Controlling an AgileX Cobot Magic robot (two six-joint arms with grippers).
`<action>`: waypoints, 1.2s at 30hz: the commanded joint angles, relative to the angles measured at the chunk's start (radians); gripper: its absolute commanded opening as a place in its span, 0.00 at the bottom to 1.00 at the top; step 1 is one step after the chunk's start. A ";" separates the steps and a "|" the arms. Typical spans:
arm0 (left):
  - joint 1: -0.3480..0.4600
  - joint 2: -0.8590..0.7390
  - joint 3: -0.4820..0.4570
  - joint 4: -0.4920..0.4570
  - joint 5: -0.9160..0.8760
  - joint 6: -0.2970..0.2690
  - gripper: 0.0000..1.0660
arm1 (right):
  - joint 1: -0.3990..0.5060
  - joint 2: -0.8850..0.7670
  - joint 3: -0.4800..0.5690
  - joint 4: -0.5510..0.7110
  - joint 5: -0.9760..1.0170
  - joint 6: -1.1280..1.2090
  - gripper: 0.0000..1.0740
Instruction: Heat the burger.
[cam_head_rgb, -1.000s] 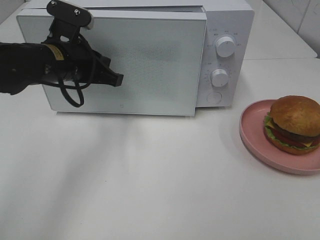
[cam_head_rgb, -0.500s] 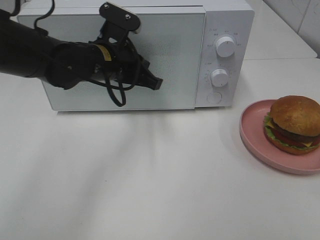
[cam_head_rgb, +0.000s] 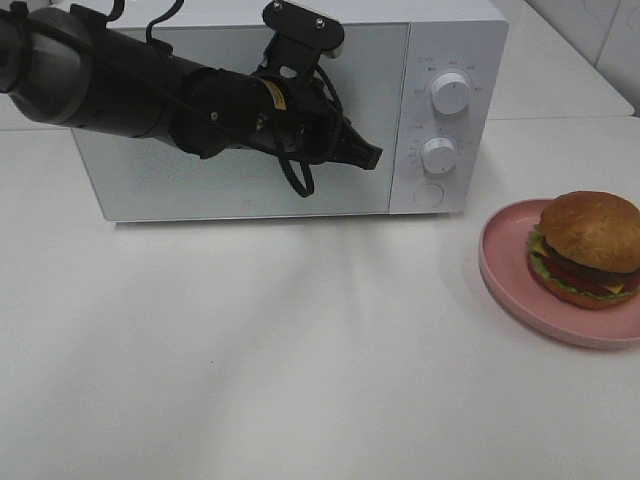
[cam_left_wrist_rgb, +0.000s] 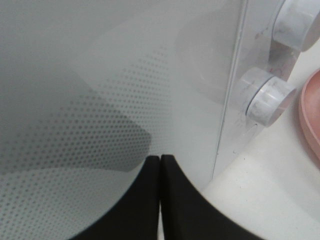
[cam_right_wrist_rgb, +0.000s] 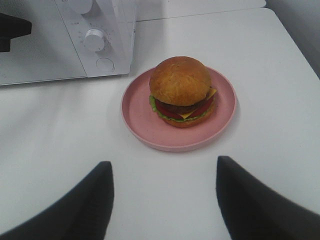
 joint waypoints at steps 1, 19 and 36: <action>0.034 -0.020 -0.033 0.009 0.081 0.026 0.00 | 0.000 -0.027 0.000 -0.009 -0.011 0.003 0.54; 0.051 -0.299 -0.028 0.009 0.755 0.018 0.00 | 0.000 -0.027 0.000 -0.009 -0.011 0.003 0.54; 0.332 -0.530 0.000 -0.008 1.015 0.017 0.00 | 0.000 -0.027 0.000 -0.009 -0.011 0.003 0.54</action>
